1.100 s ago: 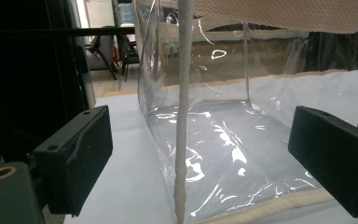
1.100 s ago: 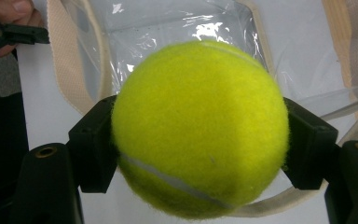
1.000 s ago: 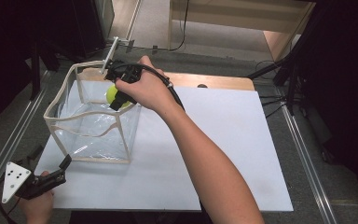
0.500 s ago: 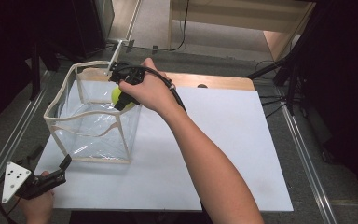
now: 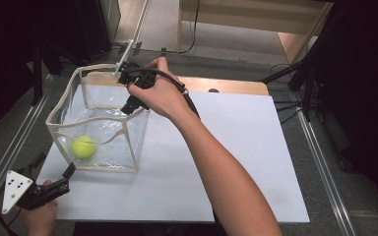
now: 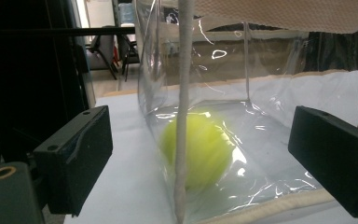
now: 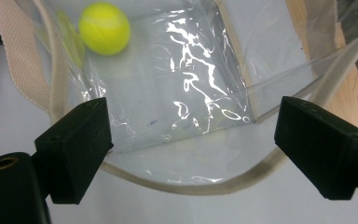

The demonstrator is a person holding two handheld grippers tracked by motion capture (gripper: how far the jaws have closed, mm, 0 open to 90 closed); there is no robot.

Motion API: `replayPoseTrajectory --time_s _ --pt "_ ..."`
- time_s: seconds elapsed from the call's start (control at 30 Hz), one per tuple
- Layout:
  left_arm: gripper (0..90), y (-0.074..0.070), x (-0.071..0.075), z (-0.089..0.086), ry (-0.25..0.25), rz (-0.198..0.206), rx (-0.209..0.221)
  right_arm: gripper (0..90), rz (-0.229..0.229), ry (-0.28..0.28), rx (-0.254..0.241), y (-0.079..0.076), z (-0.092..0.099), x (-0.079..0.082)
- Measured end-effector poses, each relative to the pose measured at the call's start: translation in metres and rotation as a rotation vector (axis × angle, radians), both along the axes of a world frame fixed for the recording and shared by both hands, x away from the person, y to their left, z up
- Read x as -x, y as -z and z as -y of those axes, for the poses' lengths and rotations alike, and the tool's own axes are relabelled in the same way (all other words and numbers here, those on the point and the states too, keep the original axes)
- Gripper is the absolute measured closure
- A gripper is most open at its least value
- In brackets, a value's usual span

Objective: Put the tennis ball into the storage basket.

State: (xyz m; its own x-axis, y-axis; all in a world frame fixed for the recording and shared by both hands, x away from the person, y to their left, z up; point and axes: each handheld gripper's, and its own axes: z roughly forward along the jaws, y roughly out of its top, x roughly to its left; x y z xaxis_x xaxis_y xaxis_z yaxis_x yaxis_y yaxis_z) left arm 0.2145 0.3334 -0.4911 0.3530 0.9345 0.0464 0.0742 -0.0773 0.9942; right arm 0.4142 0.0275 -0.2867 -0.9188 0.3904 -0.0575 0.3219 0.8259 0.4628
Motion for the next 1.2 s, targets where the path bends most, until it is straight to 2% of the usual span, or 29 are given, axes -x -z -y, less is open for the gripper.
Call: replayPoseTrajectory --time_s 0.33,0.67,0.77,0.83,1.2 --pt "6.8 0.000 0.000 0.000 -0.001 -0.001 -0.003 9.2 0.010 0.008 -0.024 -0.008 0.014 0.006" --pt "6.8 0.000 0.000 0.001 -0.001 0.001 -0.003 9.2 0.012 0.018 -0.033 -0.008 0.032 0.012" --pt "6.8 0.000 0.000 0.001 0.000 0.001 -0.003 7.5 0.010 0.019 -0.036 -0.006 0.036 0.014" --pt "6.8 0.000 0.000 0.001 -0.001 0.000 -0.004 0.5 0.002 0.016 -0.030 -0.004 0.037 0.015" --pt "6.8 0.000 0.000 0.001 0.000 0.000 -0.006 0.4 -0.014 0.024 -0.024 0.012 0.045 0.018"
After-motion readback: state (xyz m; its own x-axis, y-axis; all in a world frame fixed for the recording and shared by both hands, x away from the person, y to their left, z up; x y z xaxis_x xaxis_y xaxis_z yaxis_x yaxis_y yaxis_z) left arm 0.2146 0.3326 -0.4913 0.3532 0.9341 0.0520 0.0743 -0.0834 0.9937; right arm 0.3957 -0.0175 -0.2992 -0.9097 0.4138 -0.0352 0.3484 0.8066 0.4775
